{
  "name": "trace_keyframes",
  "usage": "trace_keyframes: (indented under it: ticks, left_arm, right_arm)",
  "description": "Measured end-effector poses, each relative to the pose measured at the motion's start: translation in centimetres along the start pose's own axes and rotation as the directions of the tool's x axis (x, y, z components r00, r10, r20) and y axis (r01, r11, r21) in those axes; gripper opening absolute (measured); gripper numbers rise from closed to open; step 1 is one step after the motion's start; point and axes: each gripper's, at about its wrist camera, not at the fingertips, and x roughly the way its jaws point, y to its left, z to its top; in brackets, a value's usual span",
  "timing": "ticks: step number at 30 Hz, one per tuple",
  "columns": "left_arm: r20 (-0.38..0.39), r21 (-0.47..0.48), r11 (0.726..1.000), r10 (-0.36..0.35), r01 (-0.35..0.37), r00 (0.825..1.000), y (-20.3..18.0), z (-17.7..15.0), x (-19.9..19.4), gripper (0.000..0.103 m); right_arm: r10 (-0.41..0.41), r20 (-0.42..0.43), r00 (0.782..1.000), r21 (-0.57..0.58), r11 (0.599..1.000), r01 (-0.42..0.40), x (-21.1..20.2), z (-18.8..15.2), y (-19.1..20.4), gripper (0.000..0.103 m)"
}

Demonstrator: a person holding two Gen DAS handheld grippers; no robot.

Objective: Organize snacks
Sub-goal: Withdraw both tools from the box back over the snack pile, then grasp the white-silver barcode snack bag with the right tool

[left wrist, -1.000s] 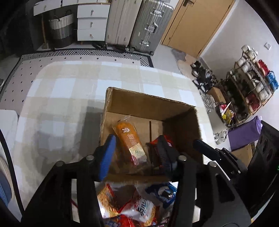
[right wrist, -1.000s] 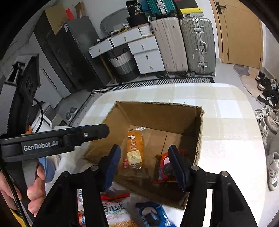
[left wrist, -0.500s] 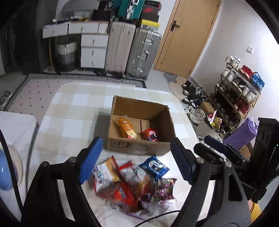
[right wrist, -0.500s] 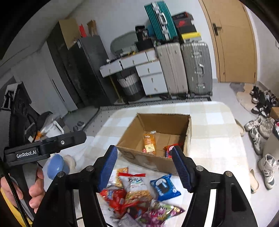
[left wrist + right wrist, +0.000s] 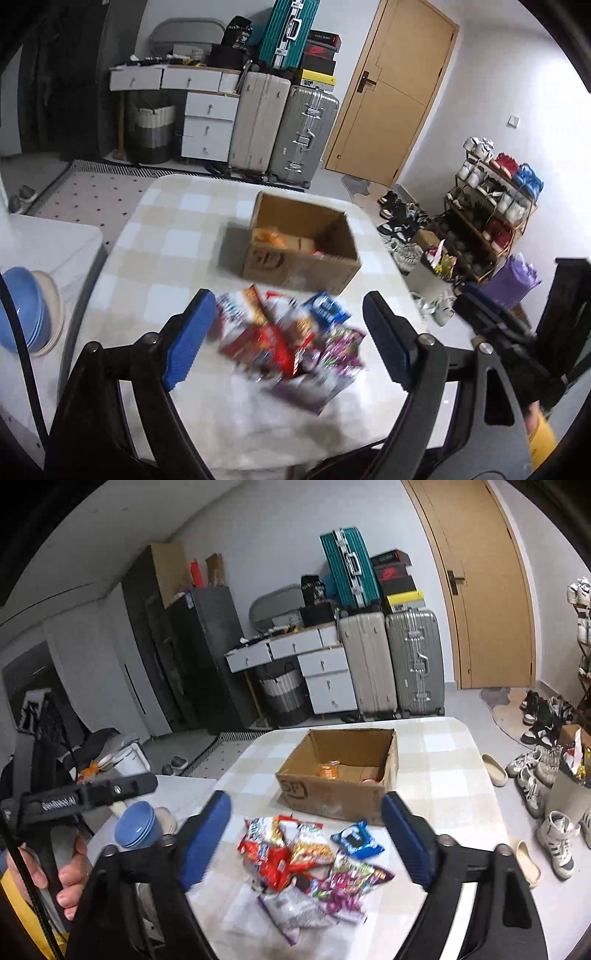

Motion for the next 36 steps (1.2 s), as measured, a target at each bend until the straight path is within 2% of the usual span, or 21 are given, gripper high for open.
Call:
trace_keyframes:
  ticks: [4,8,10,13,16,23,26,28,32,36]
  left_arm:
    - [-0.003,0.045,0.999,0.029,-0.028,1.000,0.8,-5.4,-1.0,0.087]
    - [0.011,0.059,0.998,0.029,-0.029,1.000,1.1,-8.8,-0.5,0.088]
    - [0.016,0.057,0.997,0.042,-0.043,0.999,1.5,-10.4,-0.1,0.092]
    - [0.007,0.035,0.999,0.029,-0.029,1.000,2.1,-11.0,2.1,0.102]
    - [0.005,0.006,0.999,0.033,-0.033,0.999,2.9,-10.7,4.3,0.102]
    - [-0.006,-0.022,0.997,0.078,-0.078,0.997,3.8,-8.9,10.0,0.102]
    - [-0.048,-0.001,0.995,0.096,-0.096,0.994,4.1,-9.3,12.1,0.102]
    - [-0.105,-0.022,0.997,0.073,-0.076,0.992,4.6,-9.3,13.4,0.102]
    - [-0.112,-0.040,0.995,0.082,-0.087,0.990,5.5,-9.1,14.1,0.102]
    - [-0.155,-0.096,0.993,0.054,-0.069,0.986,6.3,-9.1,15.0,0.102]
  right_arm:
    - [0.018,-0.026,0.999,-0.023,1.000,-0.018,-0.9,-4.1,0.5,0.087]
    - [0.056,-0.042,0.998,-0.020,0.998,-0.056,-0.9,-8.0,0.6,0.101]
    - [0.086,-0.060,0.994,-0.022,0.996,-0.088,-0.4,-9.4,0.6,0.102]
    - [0.060,-0.141,0.988,-0.067,0.995,-0.071,1.4,-11.0,0.8,0.102]
    - [0.041,-0.186,0.982,-0.121,0.991,-0.064,3.1,-11.9,0.8,0.102]
    - [0.063,-0.256,0.965,-0.220,0.968,-0.122,7.3,-12.7,2.2,0.102]
    - [0.030,-0.255,0.967,-0.287,0.952,-0.105,8.8,-13.1,3.0,0.102]
    - [0.040,-0.269,0.962,-0.297,0.947,-0.122,9.9,-13.4,3.0,0.102]
    - [0.022,-0.304,0.952,-0.351,0.927,-0.134,12.1,-14.2,3.1,0.102]
    - [-0.003,-0.320,0.948,-0.369,0.921,-0.122,13.5,-14.8,3.1,0.101]
